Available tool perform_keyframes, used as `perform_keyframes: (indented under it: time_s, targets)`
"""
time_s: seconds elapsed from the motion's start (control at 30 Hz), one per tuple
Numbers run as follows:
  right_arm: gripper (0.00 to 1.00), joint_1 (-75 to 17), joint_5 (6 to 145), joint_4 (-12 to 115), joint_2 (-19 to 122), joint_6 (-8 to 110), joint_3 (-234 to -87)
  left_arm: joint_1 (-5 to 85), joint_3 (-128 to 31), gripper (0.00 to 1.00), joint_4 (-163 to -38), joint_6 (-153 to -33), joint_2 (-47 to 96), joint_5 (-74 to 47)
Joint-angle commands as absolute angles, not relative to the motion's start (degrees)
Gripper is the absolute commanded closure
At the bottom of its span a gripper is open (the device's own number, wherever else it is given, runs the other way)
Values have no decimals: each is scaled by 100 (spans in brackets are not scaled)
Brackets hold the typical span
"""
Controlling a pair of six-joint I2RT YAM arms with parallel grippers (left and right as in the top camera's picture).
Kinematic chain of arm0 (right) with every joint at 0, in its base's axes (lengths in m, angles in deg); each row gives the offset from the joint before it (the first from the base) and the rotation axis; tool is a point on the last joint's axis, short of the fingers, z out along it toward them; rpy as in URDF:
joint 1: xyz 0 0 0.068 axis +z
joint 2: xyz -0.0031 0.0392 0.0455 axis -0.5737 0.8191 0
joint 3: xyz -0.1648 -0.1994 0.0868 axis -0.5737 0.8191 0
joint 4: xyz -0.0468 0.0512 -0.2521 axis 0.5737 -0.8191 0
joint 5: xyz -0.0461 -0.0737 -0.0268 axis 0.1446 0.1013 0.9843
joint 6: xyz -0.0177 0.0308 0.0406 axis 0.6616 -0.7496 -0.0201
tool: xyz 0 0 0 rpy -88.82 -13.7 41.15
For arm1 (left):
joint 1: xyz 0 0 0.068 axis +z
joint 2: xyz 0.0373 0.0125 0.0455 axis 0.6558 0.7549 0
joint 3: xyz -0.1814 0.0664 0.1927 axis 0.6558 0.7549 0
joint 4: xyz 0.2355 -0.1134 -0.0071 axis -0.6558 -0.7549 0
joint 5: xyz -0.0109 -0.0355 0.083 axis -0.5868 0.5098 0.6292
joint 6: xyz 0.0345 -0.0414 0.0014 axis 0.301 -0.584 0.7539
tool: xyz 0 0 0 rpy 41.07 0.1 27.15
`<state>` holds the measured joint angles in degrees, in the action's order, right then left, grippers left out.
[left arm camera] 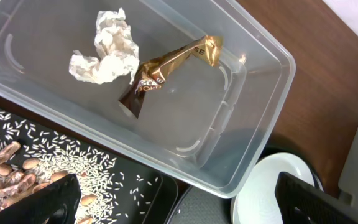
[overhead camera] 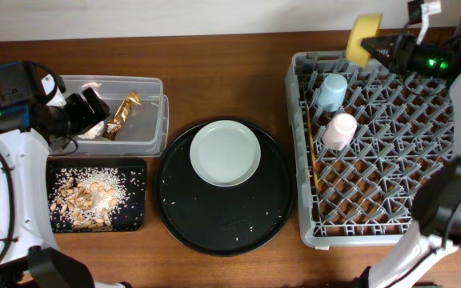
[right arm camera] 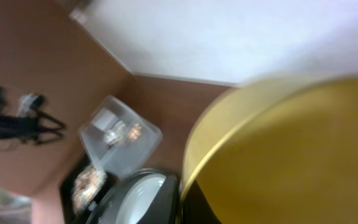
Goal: Sort waste into correct bins and load items into the dishwasher rack
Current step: 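Carry the yellow bowl with right gripper into the rack's back corner, then reach right gripper to the white plate edge and grasp it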
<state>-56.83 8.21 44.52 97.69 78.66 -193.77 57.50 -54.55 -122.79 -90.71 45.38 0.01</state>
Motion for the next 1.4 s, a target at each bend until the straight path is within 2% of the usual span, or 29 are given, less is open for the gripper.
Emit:
perform_keyframes:
  time_s: [0.0,0.23,0.43,0.67,0.83,1.13,1.27,1.3,1.37]
  targets:
    - [96,-5961,-545,4948,10560,7731,-19412,5756,-5486,0,-12288,-9043,4503,3]
    - [96,-6087,-545,4968,11148,7729,-19362,5756,-5486,1,-12288,-9043,4503,3]
    - [96,-6330,665,3941,11148,7731,-19357,5756,-5486,1,-12288,-9043,4503,3]
    - [96,-6671,845,3447,11148,7729,-19357,5756,-5486,1,-12288,-9043,4503,3]
    - [96,-6948,1848,2448,11148,7731,-19357,5756,-5486,1,-12288,-9043,4503,3]
    - [93,-7145,2405,1582,11100,7731,-19360,5756,-5486,1,-12288,-9043,4503,3]
    - [91,-7123,2497,1362,10560,7724,-19639,5756,-5486,1,-12288,-9043,4503,3]
    - [91,-7084,2781,1336,10400,7571,-19727,5756,-5486,1,-12288,-9043,4503,3]
    - [91,-6739,4366,1327,9854,7130,-19996,5756,-5486,1,-12288,-9043,4503,3]
